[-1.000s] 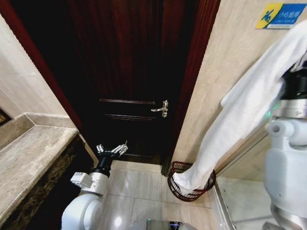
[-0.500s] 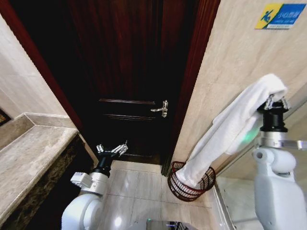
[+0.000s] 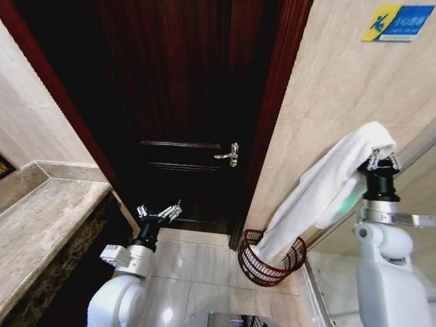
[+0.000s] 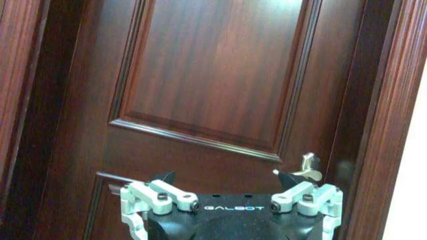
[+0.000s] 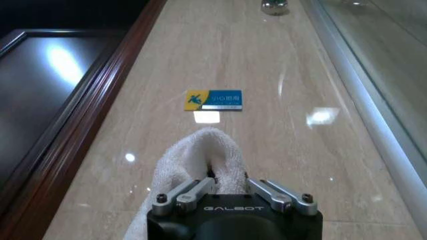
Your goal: Discard the used towel into the hamper.
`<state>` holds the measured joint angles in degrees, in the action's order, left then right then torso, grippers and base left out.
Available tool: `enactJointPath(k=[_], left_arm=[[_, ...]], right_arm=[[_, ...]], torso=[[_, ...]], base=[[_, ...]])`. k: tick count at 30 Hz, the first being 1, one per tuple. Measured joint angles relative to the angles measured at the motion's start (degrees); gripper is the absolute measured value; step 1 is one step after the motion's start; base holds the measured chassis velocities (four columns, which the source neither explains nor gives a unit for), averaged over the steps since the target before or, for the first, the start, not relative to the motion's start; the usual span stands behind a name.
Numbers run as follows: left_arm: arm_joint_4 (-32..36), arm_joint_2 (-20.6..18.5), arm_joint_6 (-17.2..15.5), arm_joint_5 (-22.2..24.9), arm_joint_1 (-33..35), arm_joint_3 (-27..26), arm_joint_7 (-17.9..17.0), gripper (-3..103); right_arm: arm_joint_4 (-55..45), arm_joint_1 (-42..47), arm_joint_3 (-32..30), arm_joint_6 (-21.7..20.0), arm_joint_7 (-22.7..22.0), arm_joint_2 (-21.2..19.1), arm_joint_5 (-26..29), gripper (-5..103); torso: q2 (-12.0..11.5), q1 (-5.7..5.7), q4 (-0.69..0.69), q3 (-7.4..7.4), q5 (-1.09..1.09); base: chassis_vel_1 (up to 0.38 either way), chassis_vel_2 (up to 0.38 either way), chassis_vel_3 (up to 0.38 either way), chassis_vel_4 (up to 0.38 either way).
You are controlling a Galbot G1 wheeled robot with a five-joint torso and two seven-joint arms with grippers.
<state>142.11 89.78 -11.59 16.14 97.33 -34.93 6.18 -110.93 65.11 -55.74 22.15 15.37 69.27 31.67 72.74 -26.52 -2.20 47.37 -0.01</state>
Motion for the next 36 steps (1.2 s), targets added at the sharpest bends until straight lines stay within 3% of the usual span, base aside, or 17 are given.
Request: enactJointPath(k=[36], left_arm=[[0.0,0.0,0.0,0.0,0.0,0.0,0.0,100]], right_arm=[[0.4,9.2,0.4,5.6,1.2,5.2,-2.1,8]], torso=[[0.0,0.00,0.00,0.00,0.00]], base=[[0.000,0.000,0.000,0.000]])
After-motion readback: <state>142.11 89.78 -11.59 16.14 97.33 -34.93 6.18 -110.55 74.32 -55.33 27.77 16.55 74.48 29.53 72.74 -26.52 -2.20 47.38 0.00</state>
